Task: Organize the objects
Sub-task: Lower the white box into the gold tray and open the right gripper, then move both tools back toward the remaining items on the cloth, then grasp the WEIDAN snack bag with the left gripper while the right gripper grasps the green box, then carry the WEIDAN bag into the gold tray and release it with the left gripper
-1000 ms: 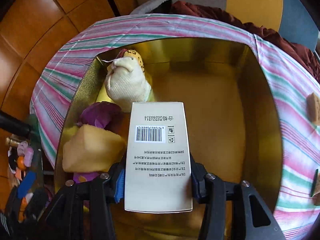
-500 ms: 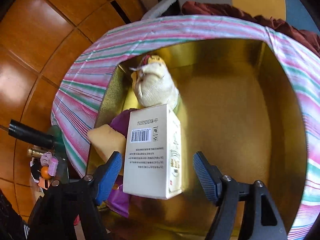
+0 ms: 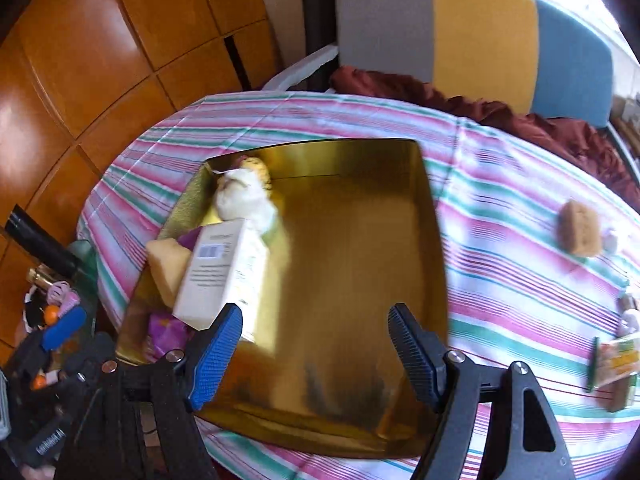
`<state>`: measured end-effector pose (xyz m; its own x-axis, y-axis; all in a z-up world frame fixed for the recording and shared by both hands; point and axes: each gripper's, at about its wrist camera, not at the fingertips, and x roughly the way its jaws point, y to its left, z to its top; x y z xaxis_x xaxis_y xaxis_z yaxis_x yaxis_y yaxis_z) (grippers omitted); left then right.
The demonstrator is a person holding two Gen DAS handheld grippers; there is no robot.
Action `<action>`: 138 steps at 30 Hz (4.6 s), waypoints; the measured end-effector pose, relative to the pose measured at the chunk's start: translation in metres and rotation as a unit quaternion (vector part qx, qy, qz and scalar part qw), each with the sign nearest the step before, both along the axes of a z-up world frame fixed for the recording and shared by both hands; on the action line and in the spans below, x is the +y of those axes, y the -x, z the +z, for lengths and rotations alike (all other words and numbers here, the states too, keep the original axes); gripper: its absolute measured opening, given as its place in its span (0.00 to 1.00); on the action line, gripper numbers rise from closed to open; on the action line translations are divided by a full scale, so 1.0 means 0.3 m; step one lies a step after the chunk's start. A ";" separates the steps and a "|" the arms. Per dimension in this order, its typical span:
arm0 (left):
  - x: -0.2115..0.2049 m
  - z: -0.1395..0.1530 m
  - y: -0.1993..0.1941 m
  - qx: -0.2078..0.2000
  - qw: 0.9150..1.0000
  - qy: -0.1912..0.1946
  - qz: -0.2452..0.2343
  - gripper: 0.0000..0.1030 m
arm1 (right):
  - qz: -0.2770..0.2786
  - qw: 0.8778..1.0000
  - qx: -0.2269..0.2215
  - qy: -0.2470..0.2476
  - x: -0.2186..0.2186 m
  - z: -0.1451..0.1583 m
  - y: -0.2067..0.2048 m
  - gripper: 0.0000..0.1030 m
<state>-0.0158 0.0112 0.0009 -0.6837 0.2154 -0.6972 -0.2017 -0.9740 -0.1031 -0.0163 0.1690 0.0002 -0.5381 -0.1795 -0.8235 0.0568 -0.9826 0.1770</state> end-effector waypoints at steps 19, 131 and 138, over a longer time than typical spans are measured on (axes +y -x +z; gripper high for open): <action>0.326 0.013 -0.052 0.007 0.992 0.037 -0.122 0.66 | -0.139 0.990 0.004 -0.027 0.475 -0.010 -0.175 0.74; 1.083 -0.257 -0.080 -0.079 0.933 0.064 -0.346 0.41 | -0.331 0.932 -0.144 -0.033 1.129 -0.250 -0.312 0.29; 1.041 -0.252 -0.122 -0.075 0.932 0.061 -0.350 0.41 | -0.326 0.933 -0.145 -0.051 1.122 -0.249 -0.322 0.29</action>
